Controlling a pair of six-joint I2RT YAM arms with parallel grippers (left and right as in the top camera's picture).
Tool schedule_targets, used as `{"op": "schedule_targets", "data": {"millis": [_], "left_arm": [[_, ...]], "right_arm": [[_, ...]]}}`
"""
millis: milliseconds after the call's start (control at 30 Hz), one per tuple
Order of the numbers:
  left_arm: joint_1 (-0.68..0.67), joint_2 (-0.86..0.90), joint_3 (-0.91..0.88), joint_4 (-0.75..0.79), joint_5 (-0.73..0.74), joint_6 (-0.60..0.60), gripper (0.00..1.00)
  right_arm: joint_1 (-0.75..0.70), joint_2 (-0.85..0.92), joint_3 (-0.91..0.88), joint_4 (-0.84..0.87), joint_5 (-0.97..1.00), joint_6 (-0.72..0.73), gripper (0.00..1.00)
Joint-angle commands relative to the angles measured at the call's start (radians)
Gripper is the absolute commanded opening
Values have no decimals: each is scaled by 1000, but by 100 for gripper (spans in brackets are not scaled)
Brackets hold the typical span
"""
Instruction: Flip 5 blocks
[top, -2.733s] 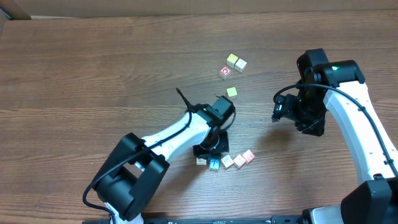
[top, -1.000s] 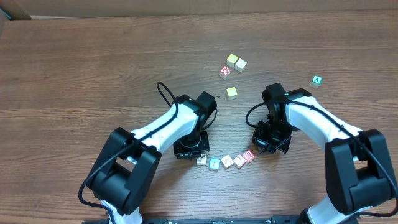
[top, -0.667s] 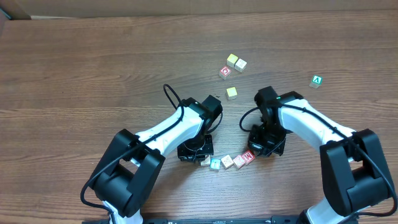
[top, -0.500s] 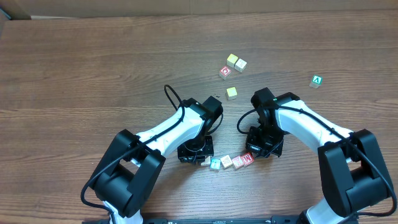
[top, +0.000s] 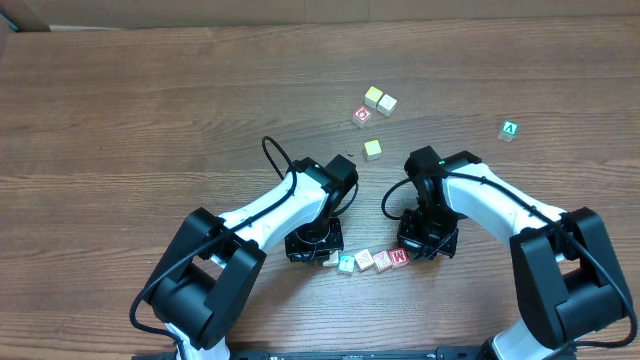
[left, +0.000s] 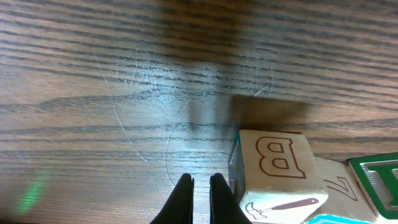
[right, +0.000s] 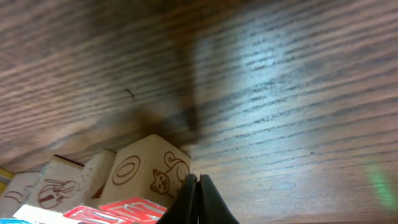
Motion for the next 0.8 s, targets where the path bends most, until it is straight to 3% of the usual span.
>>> {"op": "schedule_targets", "data": {"millis": [0, 433, 767], "left_arm": [[-2, 9, -9, -3, 3, -19, 5], [-2, 9, -9, -3, -16, -40, 4], [6, 9, -9, -7, -58, -71, 5]], "right_arm": [[27, 6, -12, 1, -3, 4, 4], [69, 3, -9, 11, 0, 0, 4], [69, -84, 139, -116, 192, 19, 4]]}}
